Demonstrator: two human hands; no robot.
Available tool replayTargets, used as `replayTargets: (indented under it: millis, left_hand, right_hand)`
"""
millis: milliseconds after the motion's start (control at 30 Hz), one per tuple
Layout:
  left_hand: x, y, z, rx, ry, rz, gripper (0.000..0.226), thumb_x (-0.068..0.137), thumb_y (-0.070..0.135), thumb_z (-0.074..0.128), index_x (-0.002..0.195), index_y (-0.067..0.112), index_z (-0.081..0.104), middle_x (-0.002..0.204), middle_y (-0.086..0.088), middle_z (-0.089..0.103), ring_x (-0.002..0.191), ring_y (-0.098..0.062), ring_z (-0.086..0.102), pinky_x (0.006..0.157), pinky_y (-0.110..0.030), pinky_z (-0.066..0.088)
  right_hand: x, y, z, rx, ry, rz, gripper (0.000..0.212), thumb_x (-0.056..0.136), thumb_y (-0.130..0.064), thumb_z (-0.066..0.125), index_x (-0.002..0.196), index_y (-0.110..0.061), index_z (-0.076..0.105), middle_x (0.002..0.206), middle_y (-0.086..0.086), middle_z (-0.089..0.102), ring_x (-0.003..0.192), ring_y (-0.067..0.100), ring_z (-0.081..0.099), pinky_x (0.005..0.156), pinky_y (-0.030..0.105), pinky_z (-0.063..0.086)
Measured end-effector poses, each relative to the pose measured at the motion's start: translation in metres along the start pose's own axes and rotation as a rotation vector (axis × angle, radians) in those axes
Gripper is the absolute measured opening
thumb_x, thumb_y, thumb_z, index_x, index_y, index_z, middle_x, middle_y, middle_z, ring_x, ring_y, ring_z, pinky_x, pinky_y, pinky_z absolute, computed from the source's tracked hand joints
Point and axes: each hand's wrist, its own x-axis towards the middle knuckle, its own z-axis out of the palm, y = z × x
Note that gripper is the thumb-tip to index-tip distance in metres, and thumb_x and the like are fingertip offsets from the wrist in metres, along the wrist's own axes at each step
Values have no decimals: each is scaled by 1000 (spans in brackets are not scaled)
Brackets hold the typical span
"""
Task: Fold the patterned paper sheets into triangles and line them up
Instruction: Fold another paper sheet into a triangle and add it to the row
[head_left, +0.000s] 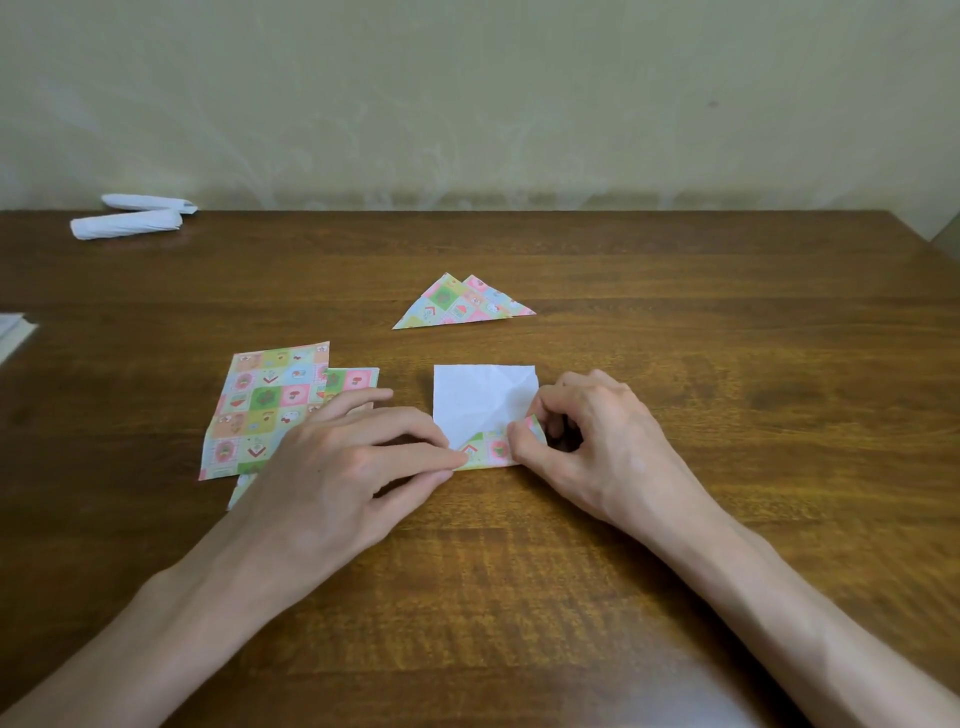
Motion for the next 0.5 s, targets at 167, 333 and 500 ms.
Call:
replayTargets:
  millis: [167,333,500]
  left_hand:
    - [-1,-2,1,-8,-8,-21,28,97,47,57,112,37,79,111,17,70,103,-4,66,110,-36,46]
    - [-2,-3,1,-13,-12,-31,28,97,48,57,112,38,79,112,18,69,103,-4,65,111,-35,45]
    - [-2,-2,1,-28,-28,-34,28,96,48,58,113,39,78,113,20,67,105,-2,63,110,-32,44]
  right_hand:
    - [0,0,2,-7,0,10,35,89,-45,68,66,-23,52,70,-9,50,81,15,48,79,33,40]
    - [0,-1,2,-11,0,19,33,89,-43,69,67,-23,54,69,-10,49,80,15,47,77,34,39]
    - [1,-3,2,-22,3,36,36,89,-44,68,64,-27,48,69,-10,49,80,15,46,74,31,32]
